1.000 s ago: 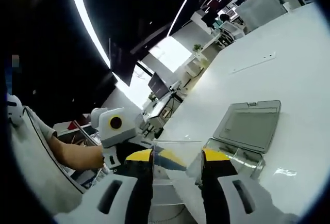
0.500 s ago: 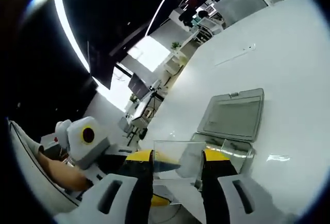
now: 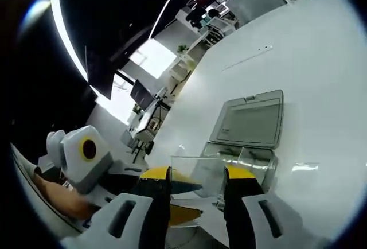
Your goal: Insert the divider into the dual guide fixture by aligning both edges with the guide slots and pushing it downward to the bottom, including one-sided entry, uneven engagement, binding, and posture correction.
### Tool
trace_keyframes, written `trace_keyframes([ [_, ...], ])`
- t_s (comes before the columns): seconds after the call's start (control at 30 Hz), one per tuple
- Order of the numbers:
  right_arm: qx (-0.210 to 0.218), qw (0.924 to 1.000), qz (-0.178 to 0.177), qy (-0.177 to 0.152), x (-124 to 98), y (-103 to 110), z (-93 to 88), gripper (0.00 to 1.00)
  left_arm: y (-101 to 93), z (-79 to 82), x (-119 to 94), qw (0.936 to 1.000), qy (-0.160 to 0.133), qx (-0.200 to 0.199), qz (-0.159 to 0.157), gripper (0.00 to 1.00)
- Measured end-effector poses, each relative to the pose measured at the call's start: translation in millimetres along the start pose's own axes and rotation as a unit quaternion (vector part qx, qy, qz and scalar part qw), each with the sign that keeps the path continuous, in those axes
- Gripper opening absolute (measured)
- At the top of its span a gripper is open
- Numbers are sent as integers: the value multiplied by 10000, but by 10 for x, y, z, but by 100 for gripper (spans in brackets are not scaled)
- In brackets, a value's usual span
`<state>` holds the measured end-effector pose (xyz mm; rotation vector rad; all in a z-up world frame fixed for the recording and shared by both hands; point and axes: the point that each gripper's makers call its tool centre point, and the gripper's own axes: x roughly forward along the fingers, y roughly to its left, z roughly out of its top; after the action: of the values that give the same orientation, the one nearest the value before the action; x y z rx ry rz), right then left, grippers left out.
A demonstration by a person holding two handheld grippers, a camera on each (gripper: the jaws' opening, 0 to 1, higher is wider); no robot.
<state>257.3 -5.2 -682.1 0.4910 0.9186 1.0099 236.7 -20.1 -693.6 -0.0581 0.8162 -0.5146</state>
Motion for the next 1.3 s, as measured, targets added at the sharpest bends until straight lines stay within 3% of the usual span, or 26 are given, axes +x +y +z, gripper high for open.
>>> trace_keyframes([
  [0.4,36,9999,-158,-6,24,-19,-13,32,-8,-37,42,9997,160,-196,40,9],
  [0.7,1,9997,-229,21,41,-19,-30,32,-6,-48,47,9993,220,-313,-3,7],
  [1.3,229,9981,-538,197,76,-80,-93,32,-7,-117,72,9988,428,-169,-150,3],
])
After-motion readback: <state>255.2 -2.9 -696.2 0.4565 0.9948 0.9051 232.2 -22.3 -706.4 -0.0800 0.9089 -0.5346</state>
